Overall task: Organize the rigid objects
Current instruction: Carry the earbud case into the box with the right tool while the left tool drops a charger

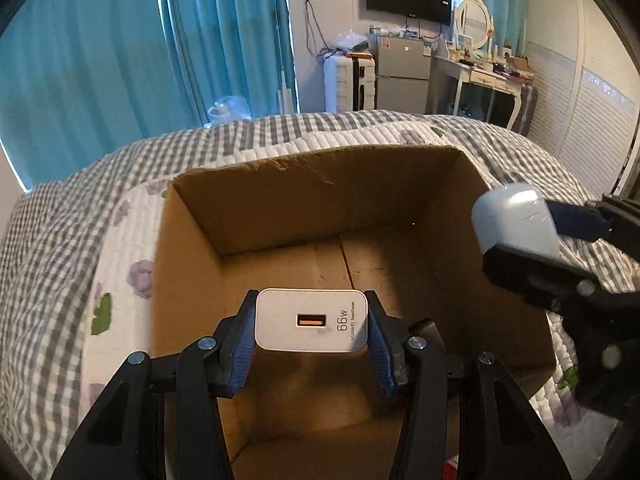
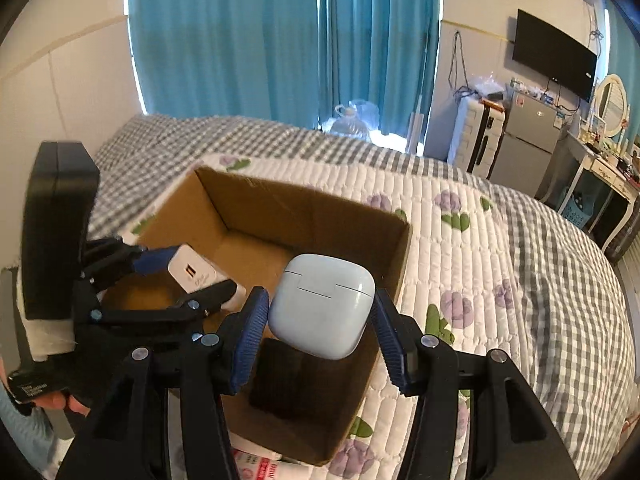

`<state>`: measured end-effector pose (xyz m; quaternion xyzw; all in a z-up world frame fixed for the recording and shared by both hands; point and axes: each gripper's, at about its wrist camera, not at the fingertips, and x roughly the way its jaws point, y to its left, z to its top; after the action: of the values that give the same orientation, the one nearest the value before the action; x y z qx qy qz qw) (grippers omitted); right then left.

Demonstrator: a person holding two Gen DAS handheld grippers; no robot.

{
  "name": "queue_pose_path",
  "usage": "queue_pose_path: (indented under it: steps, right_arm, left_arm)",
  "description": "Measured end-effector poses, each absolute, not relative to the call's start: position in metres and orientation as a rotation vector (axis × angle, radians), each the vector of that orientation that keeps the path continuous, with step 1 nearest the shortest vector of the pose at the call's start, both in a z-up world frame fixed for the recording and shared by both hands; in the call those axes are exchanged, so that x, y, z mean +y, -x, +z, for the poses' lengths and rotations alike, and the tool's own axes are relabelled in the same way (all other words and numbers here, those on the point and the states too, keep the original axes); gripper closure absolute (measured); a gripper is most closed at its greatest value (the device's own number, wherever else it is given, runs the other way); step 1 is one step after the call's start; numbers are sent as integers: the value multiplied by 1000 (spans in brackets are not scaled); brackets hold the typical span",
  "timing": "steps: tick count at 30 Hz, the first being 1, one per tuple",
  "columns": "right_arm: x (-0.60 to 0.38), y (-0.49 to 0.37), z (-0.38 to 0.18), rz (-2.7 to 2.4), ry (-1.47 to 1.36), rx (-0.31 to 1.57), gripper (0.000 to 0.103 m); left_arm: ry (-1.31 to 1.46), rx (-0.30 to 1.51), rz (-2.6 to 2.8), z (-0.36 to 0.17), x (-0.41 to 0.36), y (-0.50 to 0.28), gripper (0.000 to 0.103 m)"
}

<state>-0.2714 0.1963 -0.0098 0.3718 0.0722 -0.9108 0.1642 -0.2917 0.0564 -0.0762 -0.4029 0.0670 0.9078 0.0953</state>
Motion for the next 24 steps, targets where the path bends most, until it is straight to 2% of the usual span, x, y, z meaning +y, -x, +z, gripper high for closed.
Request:
queue_pose_path:
  steps: [7,9,13,15,16,21,24]
  right_arm:
    - [198,273,-11,-2597,-1072,178,49]
    - [195,273,-8,-2608,-1075,172,49]
    - [193,285,-4,-2638,-1076,163,49]
    - [194,286,1,-2667,-1050,141,34]
    - [195,287,4,-2689,-1039,131,22]
    - [203,266,25,-2743,-1007,90,18]
    - [203,237,38,-2773,-975,151,9]
  left_arm:
    - [1189,144,2675,-67,49,285,49]
    - [1132,171,2703,-56,47,277,32]
    - [1091,239,2749,-41,41,266,31]
    - [1079,237,2758,-35,34,259,30]
    - [1076,232,2762,-33,31,256,29]
    - [1017,184,2809,-14,13,223,7]
    - [980,166,2847,-5,5,199,0]
